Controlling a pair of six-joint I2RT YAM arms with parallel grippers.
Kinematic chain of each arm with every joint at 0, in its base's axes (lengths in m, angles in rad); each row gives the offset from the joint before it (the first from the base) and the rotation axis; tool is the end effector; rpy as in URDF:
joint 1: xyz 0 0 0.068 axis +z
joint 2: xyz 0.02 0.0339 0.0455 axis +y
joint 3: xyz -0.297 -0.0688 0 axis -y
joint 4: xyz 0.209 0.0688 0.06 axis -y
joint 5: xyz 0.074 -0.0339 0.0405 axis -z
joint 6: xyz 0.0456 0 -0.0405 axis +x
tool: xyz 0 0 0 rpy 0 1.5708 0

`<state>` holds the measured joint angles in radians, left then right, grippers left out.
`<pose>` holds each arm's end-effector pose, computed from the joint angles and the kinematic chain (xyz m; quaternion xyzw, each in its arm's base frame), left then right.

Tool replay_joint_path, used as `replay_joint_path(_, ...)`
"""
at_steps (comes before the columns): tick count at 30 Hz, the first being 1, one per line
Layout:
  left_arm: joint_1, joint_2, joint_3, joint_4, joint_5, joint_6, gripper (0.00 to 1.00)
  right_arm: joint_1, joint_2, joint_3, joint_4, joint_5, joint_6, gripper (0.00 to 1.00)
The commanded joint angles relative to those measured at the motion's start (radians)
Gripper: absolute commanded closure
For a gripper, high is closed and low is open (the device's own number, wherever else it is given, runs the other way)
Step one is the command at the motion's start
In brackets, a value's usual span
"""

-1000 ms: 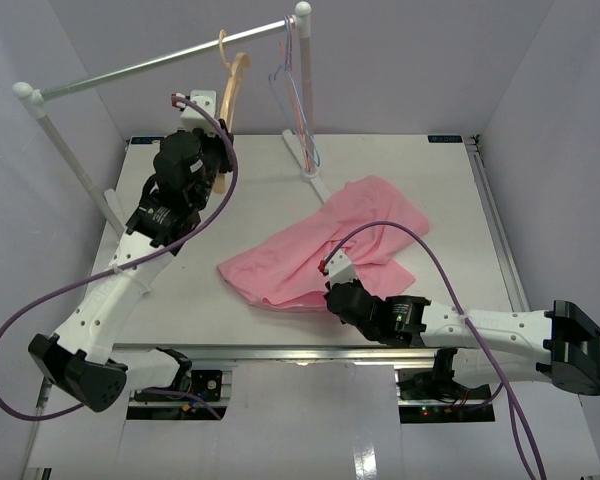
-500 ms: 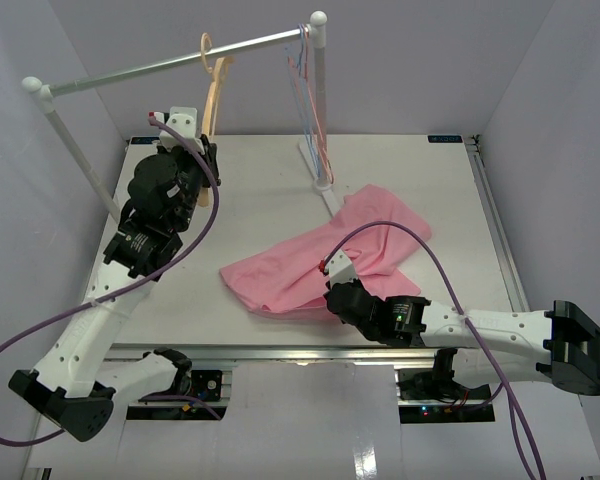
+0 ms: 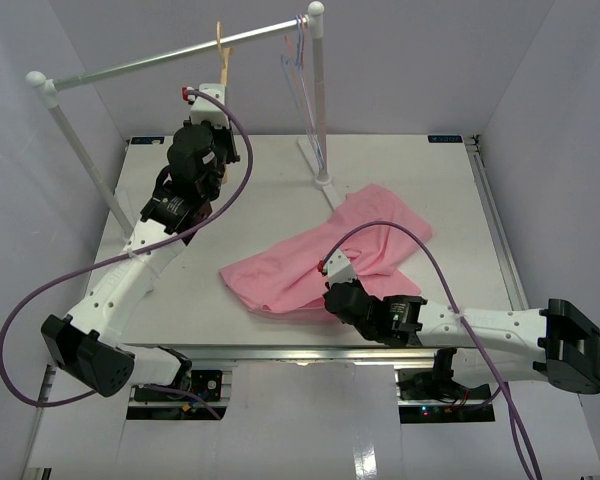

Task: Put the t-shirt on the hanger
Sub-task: Pick up the hanger from the clothesline.

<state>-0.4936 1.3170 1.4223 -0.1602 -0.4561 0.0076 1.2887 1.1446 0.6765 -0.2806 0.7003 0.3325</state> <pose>0.2400 -0.1063 0.4763 0.0249 0.7239 -0.0018 0.6895 0.0813 0.1748 0.2691 -0.2745 0.8276 0.0553 0.4865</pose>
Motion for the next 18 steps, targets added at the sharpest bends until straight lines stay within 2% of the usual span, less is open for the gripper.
replay_joint_path(1, 0.044, 0.053, 0.073, -0.017, -0.095, -0.056, 1.0, -0.008, 0.004, 0.009, 0.034, 0.024, -0.008, 0.92)
replay_joint_path(11, 0.147, 0.061, 0.075, -0.045, -0.157, -0.109, 1.0, -0.011, 0.013, 0.012, 0.034, 0.019, -0.009, 0.92)
replay_joint_path(15, 0.162, 0.059, 0.067, -0.043, -0.132, -0.109, 1.0, -0.012, 0.018, 0.012, 0.034, 0.018, -0.007, 0.92)
replay_joint_path(18, 0.162, 0.018, 0.022, 0.005, -0.045, -0.097, 1.0, -0.013, 0.018, 0.012, 0.034, 0.019, -0.008, 0.92)
